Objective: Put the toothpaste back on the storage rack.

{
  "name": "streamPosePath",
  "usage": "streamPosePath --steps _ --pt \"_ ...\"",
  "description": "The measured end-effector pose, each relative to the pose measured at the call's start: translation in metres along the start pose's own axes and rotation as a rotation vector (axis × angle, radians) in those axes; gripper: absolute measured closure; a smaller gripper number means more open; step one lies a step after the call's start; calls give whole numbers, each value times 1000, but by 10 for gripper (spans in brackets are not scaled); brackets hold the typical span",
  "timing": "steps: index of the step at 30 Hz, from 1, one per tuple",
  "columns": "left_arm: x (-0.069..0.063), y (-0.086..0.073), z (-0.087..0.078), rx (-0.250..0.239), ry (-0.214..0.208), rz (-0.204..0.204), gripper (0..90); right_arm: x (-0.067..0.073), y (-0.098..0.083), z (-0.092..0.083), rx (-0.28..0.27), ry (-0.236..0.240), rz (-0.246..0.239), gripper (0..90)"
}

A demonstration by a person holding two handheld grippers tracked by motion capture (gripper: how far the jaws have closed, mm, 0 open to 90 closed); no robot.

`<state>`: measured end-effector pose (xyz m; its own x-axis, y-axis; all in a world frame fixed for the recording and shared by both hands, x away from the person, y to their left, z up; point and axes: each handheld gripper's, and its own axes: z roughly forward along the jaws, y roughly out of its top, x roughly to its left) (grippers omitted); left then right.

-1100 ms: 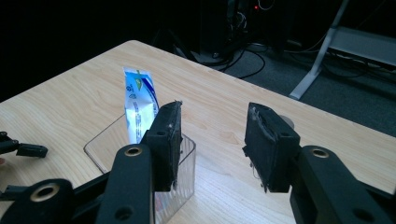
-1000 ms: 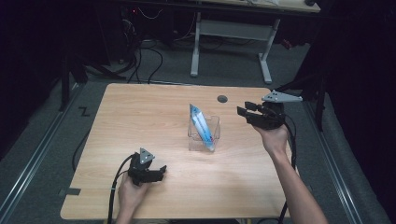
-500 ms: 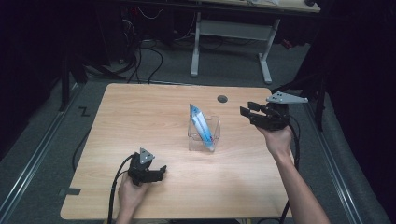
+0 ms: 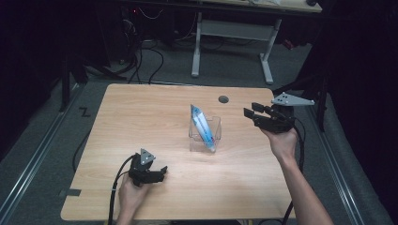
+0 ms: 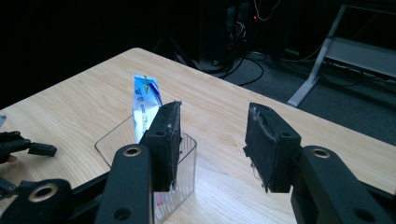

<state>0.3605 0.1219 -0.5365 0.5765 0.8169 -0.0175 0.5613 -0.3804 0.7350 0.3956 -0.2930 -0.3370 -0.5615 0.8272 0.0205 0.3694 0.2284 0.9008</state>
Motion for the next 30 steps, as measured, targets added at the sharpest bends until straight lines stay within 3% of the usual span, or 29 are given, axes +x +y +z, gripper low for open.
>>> streamPosePath --steps 11,23,30 --pt "0 0 0 1 0 2 192 -1 -1 -10 0 -13 -16 546" --pt "0 0 0 1 0 0 192 -10 -14 -25 -22 -21 36 545" --pt "0 0 0 1 0 1 192 -9 -15 -30 -24 -18 30 541"
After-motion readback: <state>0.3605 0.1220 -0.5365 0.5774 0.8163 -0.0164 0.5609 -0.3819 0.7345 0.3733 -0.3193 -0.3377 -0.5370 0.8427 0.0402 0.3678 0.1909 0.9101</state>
